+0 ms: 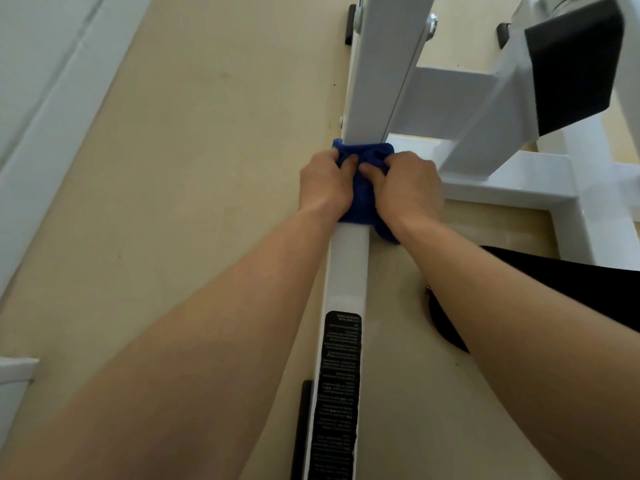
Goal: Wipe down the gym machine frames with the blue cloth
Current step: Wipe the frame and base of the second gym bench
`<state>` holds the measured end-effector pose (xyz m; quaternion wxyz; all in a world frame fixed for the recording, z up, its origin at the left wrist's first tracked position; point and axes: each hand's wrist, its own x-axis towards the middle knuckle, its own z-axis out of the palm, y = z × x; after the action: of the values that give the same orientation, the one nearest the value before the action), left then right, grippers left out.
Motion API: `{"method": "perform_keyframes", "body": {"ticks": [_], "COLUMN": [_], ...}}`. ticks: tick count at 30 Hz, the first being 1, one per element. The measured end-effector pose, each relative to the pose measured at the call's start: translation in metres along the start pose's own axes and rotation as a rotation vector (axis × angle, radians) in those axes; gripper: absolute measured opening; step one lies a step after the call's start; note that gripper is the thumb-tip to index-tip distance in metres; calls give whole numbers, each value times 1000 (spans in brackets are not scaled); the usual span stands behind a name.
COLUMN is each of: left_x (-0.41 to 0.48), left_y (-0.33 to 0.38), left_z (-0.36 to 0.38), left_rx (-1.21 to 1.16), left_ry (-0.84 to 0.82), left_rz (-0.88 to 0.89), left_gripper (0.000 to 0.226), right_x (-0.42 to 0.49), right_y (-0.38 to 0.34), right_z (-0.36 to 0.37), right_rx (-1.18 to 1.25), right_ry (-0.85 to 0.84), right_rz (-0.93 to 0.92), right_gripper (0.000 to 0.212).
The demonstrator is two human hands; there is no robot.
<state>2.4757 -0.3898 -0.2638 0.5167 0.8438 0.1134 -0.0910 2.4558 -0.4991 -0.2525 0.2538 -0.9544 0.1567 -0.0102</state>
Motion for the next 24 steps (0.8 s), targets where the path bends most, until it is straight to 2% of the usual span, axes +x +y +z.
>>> {"method": "perform_keyframes", "body": {"ticks": [4, 8, 13, 18, 22, 24], "left_x": [2, -14, -64, -117, -138, -139], "left_y": [-5, -8, -19, -25, -24, -12], "left_z": [-3, -6, -13, -30, -53, -67], "left_rx": [-89, -80, -58, 24, 212, 176], "left_ry": [-38, -38, -46, -121, -258, -261], "left_rz": [8, 7, -57, -136, -137, -119], "left_gripper": [22, 20, 17, 21, 17, 18], "right_x": [1, -10, -68, -123, -146, -143], "right_y": [-2, -10, -12, -6, 0, 0], "right_z": [3, 3, 1, -8, -36, -54], "right_rx": [100, 250, 457, 517, 492, 508], "right_ry": [-5, -44, -108, -237, -379, -389], "right_rz": [55, 195, 314, 382, 387, 367], "right_gripper": [31, 28, 18, 16, 11, 7]}}
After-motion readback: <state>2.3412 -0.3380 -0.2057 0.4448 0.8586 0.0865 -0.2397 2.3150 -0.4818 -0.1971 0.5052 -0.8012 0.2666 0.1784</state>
